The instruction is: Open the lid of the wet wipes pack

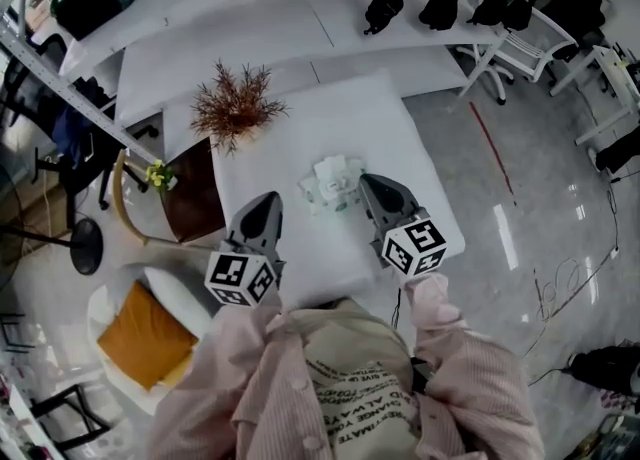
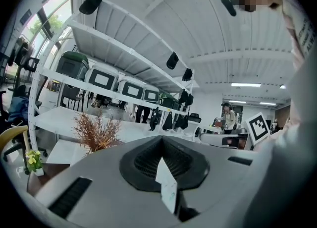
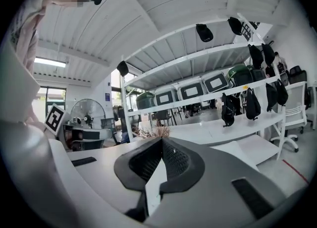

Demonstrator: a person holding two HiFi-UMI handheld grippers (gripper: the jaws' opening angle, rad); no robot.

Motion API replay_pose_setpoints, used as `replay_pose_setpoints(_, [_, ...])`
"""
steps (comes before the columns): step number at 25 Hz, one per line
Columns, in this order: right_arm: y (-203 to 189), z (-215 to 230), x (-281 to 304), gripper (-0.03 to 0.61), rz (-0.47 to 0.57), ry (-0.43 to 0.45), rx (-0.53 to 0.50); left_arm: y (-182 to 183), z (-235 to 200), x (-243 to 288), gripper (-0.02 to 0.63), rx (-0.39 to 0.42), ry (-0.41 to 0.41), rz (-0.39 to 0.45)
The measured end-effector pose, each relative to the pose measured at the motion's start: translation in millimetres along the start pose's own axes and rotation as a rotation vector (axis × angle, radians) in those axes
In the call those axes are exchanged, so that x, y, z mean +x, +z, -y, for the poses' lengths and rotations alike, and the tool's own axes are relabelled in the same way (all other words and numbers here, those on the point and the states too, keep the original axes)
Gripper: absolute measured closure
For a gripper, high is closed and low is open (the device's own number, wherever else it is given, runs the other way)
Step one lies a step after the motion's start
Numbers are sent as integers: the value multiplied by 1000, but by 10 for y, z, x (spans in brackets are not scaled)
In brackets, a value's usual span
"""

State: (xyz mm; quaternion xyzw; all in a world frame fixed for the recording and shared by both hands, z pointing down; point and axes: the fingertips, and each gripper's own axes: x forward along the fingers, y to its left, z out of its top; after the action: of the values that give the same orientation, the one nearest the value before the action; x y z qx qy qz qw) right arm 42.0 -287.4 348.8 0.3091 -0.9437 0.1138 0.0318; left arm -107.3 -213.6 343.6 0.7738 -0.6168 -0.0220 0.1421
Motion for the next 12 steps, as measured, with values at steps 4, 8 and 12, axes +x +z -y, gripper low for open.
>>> replay_pose_setpoints(4, [108, -28, -110, 578, 28, -15, 1, 88, -2, -108, 617, 10, 16, 19])
replay_pose_setpoints(8, [168, 19, -190, 578, 48, -43, -4, 130, -8, -173, 617, 24, 33, 30])
replay_pose_setpoints(12, [220, 51, -243, 578, 63, -62, -18, 179, 19, -202, 617, 60, 37, 38])
